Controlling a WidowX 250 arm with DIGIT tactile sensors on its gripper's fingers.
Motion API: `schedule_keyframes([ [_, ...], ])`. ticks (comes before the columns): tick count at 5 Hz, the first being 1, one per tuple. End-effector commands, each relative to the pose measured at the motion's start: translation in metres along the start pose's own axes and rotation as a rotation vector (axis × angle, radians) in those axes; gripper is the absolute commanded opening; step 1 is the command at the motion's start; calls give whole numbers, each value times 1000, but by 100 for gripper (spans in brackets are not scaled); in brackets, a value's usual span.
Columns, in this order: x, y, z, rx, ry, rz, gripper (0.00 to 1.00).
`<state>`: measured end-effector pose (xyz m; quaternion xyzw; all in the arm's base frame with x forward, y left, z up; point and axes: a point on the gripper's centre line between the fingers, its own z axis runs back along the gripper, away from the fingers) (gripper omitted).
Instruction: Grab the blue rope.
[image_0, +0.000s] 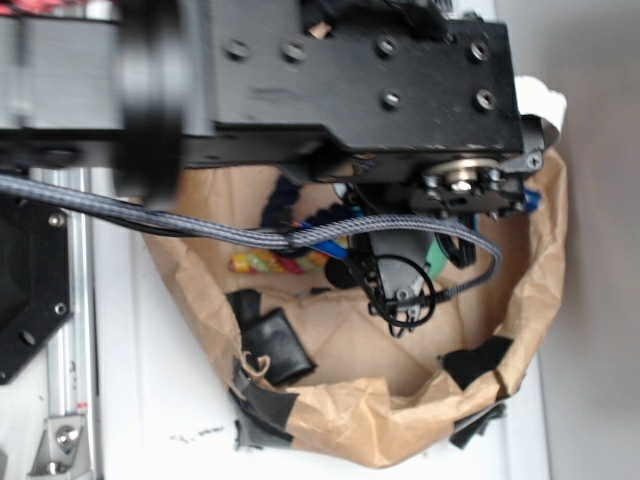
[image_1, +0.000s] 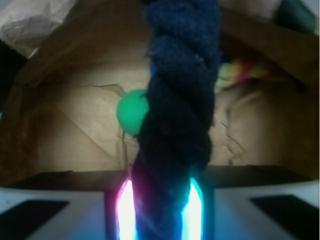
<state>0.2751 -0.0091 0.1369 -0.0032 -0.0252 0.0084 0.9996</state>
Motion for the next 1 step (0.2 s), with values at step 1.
schedule_keyframes([
  [1, -53, -8, 49, 32, -172, 76, 0],
])
